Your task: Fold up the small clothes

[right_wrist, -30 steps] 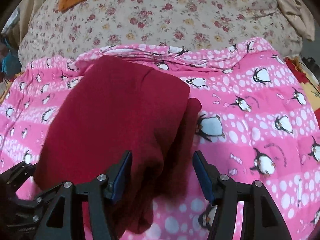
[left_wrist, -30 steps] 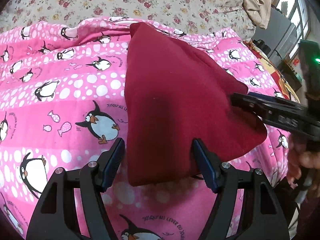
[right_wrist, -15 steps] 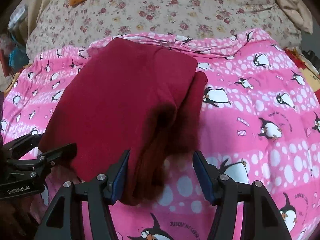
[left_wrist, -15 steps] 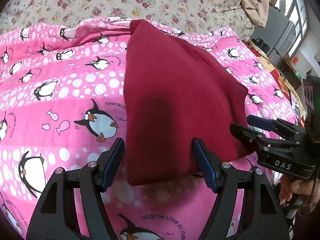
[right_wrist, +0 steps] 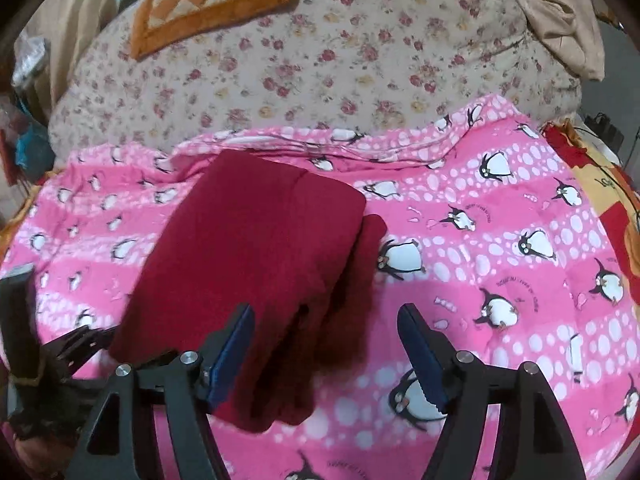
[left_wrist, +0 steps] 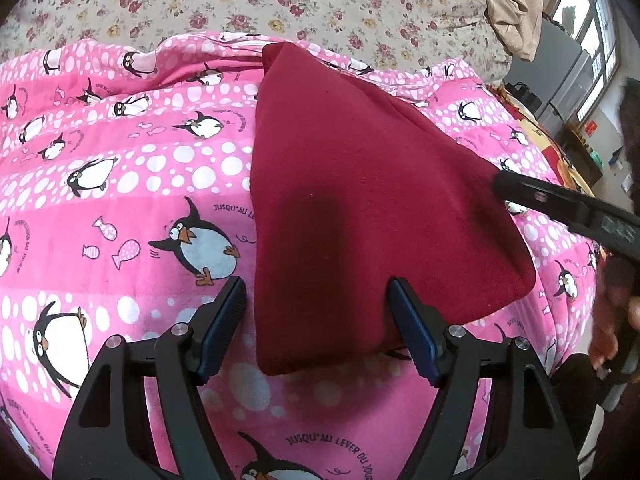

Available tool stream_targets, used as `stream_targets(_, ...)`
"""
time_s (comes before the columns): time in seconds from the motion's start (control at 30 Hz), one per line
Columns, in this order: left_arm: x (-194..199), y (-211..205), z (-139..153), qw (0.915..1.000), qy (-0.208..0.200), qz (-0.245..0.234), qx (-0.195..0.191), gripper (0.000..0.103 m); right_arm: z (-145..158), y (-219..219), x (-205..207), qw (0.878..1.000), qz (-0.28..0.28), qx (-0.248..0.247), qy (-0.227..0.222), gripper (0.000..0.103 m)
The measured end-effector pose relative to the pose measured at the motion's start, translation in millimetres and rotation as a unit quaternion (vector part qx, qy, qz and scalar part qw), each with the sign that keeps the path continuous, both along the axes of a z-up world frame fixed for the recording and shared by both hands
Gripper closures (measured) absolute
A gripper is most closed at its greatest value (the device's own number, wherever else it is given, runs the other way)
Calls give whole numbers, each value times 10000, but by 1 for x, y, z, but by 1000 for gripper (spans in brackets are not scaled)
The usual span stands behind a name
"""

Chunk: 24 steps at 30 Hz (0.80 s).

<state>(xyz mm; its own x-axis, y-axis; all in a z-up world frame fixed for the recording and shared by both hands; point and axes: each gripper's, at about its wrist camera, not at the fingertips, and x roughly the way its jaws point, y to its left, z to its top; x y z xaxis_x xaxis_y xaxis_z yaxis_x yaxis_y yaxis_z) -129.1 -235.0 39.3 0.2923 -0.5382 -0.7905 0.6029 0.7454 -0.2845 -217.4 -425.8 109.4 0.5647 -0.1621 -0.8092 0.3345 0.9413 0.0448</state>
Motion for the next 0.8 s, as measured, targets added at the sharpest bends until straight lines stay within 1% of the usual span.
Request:
stream_targets(0.03, 0, 0, 0, 10000, 4, 1, -3, 27, -6, -4, 7, 9999, -46, 154, 62, 31)
stream_targets(0.1, 0, 0, 0, 10000, 37, 6, -24, 24, -11, -11, 16, 9995, -120, 273, 93, 31)
stream_targets(0.2, 2, 1, -1, 9999, 104, 13, -75, 23, -18, -15, 25, 9996, -177, 231, 34, 31)
stream_targets(0.23, 2, 1, -1, 9999, 118, 4, -87, 23, -22, -18, 28, 9995, -196, 256, 28, 33)
stream_targets(0.27, 3, 1, -1, 9999, 132, -6, -100, 23, -25, -20, 30, 9993, -161, 336, 20, 44)
stream_targets(0.3, 4, 1, -1, 9998, 154, -20, -123, 23, -29, -21, 31, 9989, -83, 466, 12, 51)
stream_targets(0.33, 4, 2, 0, 9997, 179, -29, -161, 23, -31, -22, 30, 9984, -14, 561, -21, 62)
stream_targets(0.37, 5, 2, 1, 9996, 186, -27, -214, 23, -33, -20, 28, 9984, 38, 559, -63, 66)
stream_targets(0.43, 5, 5, 5, 9990, 159, -5, -411, 23, -34, -15, 24, 9991, 151, 394, -107, 70)
stream_targets(0.57, 6, 9, 12, 9978, 69, -51, -653, 23, -42, -12, 20, 9990, 183, 382, -107, 71)
stream_targets(0.63, 9, 10, 13, 9974, 144, -66, -706, 23, -39, -15, 18, 9988, 180, 453, -106, 72)
stream_targets(0.73, 19, 13, 13, 9960, 324, 5, -838, 23, -37, -17, 12, 9988, 274, 403, -99, 73)
stream_targets(0.8, 29, 15, 15, 9944, 425, 120, -960, 23, -40, -22, 9, 9980, 221, 582, -135, 73)
